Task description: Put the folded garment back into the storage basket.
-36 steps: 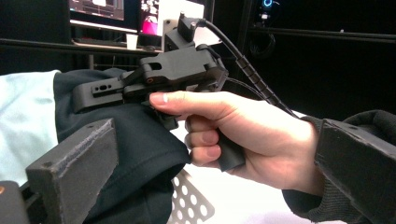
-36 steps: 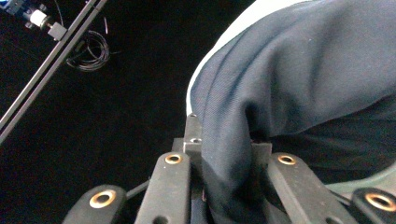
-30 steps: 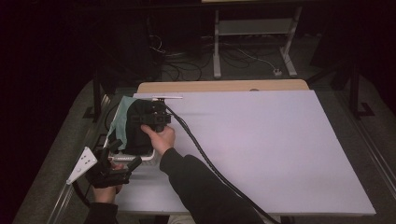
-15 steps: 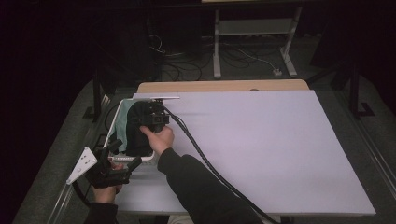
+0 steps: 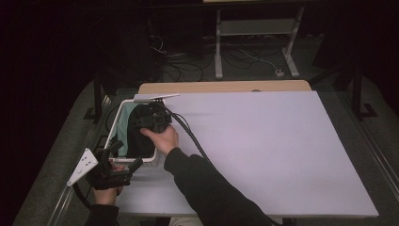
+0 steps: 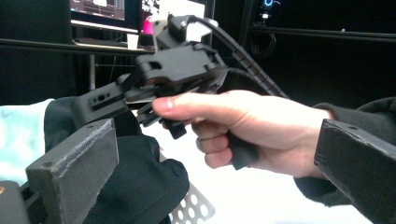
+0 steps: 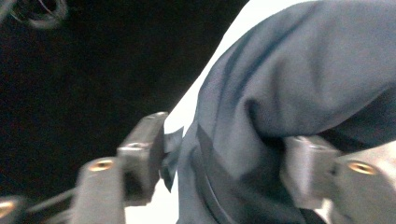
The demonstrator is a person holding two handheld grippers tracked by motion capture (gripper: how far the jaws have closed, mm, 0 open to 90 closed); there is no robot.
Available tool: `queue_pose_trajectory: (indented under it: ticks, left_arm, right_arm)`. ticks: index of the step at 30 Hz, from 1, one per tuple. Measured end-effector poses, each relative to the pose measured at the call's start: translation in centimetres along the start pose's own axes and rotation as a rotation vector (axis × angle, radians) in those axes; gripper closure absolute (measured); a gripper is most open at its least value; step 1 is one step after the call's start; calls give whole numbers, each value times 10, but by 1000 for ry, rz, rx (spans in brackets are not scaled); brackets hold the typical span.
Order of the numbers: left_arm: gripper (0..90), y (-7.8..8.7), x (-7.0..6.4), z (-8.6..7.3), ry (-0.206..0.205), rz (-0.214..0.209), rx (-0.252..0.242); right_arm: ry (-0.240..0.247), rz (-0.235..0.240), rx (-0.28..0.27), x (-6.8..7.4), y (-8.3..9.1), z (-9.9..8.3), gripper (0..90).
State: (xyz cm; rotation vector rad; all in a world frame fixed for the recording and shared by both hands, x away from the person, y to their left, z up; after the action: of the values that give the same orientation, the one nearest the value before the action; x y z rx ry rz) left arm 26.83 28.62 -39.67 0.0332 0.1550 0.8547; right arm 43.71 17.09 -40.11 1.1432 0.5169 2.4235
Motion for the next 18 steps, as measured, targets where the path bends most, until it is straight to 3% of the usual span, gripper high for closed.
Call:
queue_pose_trajectory:
  ticks: [4, 6, 7, 10, 18]
  left_arm:
    - [0, 0, 0, 0, 0, -1, 0]
    - [0, 0, 0, 0, 0, 0, 0]
    - [0, 0, 0, 0, -1, 0, 2]
    - [0, 0, 0, 0, -1, 0, 2]
    - [0, 0, -1, 0, -1, -3, 3]
  right_arm:
    - [88, -42, -1, 2, 11, 4, 119]
    - [109, -44, 2, 2, 14, 5, 103]
    - [136, -57, 0, 1, 19, 7, 29]
    - [164, -68, 1, -1, 27, 11, 0]
    - [198, -28, -4, -11, 45, 14, 0]
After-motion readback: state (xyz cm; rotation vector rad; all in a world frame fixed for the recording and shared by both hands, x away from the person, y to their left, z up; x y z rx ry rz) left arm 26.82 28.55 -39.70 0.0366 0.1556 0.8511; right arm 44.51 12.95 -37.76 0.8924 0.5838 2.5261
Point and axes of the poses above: each handheld gripper's, and its own axes: y roughly backward along the jaws, z roughly out of its top, x roughly to its left, the point moved 4 cm from there along -y, roughly forward along the jaws, and after that the axes turned 3 degrees about x, right-handed, at the moved point
